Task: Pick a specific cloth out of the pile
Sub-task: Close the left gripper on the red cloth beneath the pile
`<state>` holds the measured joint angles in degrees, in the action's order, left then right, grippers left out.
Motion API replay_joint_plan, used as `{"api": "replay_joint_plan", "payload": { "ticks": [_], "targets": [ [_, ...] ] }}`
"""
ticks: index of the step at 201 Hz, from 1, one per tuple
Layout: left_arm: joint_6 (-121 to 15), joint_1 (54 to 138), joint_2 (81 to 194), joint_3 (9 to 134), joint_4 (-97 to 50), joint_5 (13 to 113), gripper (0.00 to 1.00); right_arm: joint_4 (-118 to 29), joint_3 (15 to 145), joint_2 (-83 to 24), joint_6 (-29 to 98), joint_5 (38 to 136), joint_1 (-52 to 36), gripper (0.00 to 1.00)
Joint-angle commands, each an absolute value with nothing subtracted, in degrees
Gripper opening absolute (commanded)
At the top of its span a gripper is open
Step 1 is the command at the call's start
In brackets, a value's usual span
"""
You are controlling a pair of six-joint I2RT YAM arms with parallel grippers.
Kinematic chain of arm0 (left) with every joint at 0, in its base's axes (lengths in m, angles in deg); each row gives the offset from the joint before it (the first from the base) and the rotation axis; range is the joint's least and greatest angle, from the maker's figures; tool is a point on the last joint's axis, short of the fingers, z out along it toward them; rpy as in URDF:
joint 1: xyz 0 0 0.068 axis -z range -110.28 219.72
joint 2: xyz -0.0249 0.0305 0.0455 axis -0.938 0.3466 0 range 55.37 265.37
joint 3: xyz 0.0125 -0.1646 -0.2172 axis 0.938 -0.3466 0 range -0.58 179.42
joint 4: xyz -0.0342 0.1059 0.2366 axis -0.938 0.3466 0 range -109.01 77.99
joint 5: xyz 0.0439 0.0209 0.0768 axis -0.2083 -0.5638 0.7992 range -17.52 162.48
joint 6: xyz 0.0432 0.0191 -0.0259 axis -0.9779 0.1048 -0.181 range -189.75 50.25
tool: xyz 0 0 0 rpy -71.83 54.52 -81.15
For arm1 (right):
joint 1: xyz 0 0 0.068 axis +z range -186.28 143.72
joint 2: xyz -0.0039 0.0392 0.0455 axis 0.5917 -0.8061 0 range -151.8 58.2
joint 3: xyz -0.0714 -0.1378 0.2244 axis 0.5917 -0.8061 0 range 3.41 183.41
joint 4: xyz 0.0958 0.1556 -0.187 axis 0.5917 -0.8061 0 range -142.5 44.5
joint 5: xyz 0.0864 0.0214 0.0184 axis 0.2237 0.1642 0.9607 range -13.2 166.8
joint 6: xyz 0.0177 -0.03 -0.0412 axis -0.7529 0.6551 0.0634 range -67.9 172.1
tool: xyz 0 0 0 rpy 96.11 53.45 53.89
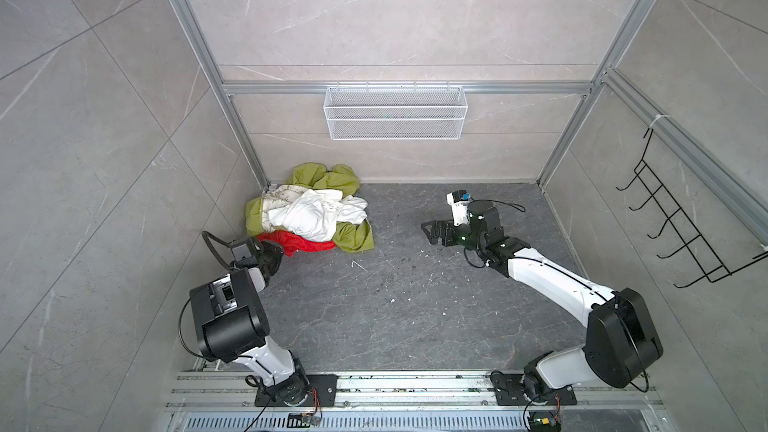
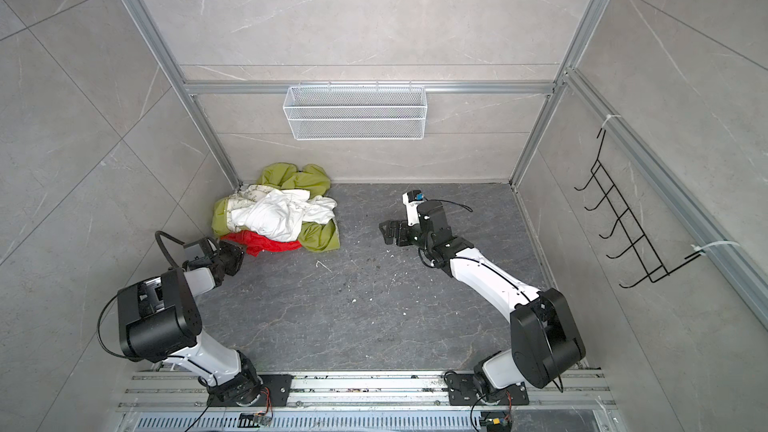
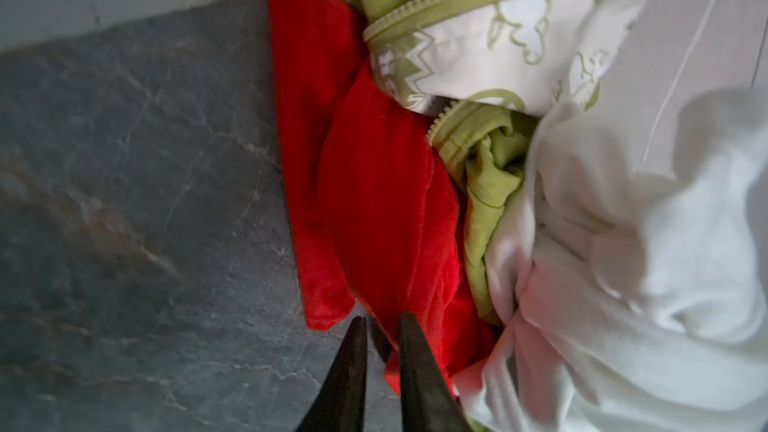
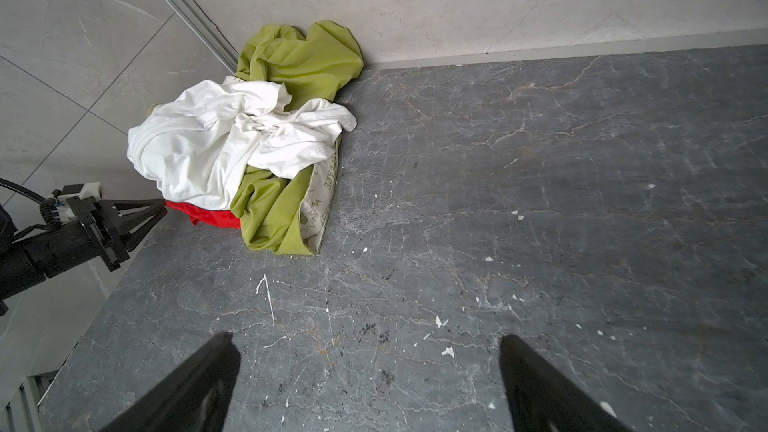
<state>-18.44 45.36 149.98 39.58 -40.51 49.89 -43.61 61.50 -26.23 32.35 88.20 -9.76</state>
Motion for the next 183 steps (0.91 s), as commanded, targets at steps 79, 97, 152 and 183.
{"api": "replay_joint_plan", "payload": {
  "ticks": [79,97,152,183],
  "targets": [
    [-18.1,47.0,154.2,44.6,-43.2,49.8,0.7,-44.3,62.8,-26.5,32.7,88.1,-9.3,0.99],
    [-17.7,47.2,155.2,45.7,-43.2,49.7,0.6,-44.4,62.7,-26.3,32.8,87.9,-9.3,1.0],
    [-17.3,47.2,156.1,47.5,-43.1,49.6,0.14,-44.6,62.1,-25.8,32.9,87.4,-9.4,1.0],
    [-18.0,47.2,154.4,47.4,-41.8,49.6,0.0,-44.5,61.9,-25.8,32.9,87.4,-9.3,1.0]
  ]
}}
